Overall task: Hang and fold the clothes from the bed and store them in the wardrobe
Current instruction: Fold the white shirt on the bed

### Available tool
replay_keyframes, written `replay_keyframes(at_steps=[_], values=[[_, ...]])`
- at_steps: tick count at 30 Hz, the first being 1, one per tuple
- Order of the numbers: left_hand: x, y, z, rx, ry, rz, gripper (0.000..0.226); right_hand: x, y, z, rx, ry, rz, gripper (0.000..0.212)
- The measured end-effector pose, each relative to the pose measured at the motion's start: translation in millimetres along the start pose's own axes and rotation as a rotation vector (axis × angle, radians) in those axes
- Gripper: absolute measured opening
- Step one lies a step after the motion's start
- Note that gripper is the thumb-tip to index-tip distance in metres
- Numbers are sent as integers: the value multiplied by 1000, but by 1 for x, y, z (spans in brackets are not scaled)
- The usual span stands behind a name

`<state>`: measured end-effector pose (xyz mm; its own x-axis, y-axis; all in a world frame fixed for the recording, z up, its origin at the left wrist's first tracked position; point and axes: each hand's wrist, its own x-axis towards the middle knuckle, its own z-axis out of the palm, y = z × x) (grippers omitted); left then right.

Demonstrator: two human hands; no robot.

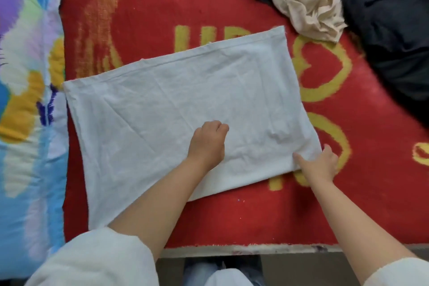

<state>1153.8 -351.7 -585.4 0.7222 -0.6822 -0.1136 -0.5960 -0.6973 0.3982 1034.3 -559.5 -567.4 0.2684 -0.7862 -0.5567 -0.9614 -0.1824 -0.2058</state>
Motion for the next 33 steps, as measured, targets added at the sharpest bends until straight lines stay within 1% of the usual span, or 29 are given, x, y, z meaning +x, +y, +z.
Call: replay_keyframes(at_steps=[1, 4, 6, 7, 8, 10, 11, 12, 14, 16, 18, 19, 20, 21, 22, 24, 25, 26, 27, 28, 29, 31, 32, 33], values=[[20, 8, 0, 19, -28, 55, 31, 9, 5, -3, 29, -49, 8, 80], [89, 28, 3, 150, -110, 212, 44, 35, 14, -15, 111, -233, -4, 62], [134, 46, -6, 306, -173, 268, 51, 50, 18, -22, 95, -362, -31, 48], [159, 61, -6, 365, -262, 282, 56, 59, 21, -25, 110, -415, -29, 41], [174, 67, -6, 386, -307, 284, 62, 60, 19, -26, 112, -455, -45, 34], [206, 86, -2, 476, -467, 269, 70, 67, 20, -25, 72, -498, -78, 23], [220, 96, 1, 521, -509, 264, 72, 69, 22, -25, 5, -514, -103, 22], [230, 99, 3, 560, -518, 282, 71, 69, 21, -24, -77, -521, -150, 21], [247, 100, 5, 659, -504, 300, 61, 70, 22, -26, -94, -533, -193, 17], [259, 98, 5, 712, -512, 264, 49, 72, 23, -29, -53, -579, -207, 18], [266, 98, 8, 753, -590, 153, 42, 74, 31, -30, -18, -606, -235, 18], [268, 98, 7, 726, -621, 79, 38, 75, 34, -30, 12, -598, -252, 17], [268, 98, 4, 703, -608, 23, 36, 74, 37, -28, 39, -586, -260, 16], [266, 99, 2, 612, -564, -104, 35, 73, 41, -27, 70, -573, -262, 17], [265, 96, 4, 499, -536, -241, 35, 72, 43, -28, 97, -572, -267, 23], [260, 96, 1, 367, -542, -352, 26, 66, 46, -31, 178, -555, -296, 32], [258, 97, -3, 357, -550, -377, 16, 62, 47, -32, 246, -530, -324, 29], [257, 99, -8, 369, -559, -405, 12, 58, 48, -32, 339, -504, -345, 22], [259, 97, -11, 406, -555, -402, 20, 53, 48, -33, 439, -478, -356, 15], [259, 92, -15, 463, -545, -376, 33, 47, 47, -36, 521, -468, -371, 17], [255, 87, -20, 510, -546, -313, 37, 37, 45, -38, 586, -475, -400, 22], [247, 73, -33, 540, -578, -168, 22, 18, 40, -39, 666, -512, -500, 28], [241, 64, -41, 582, -574, -63, 24, 7, 35, -41, 690, -553, -538, 28], [231, 57, -53, 650, -563, 52, 28, -3, 32, -39, 704, -611, -536, 21]])
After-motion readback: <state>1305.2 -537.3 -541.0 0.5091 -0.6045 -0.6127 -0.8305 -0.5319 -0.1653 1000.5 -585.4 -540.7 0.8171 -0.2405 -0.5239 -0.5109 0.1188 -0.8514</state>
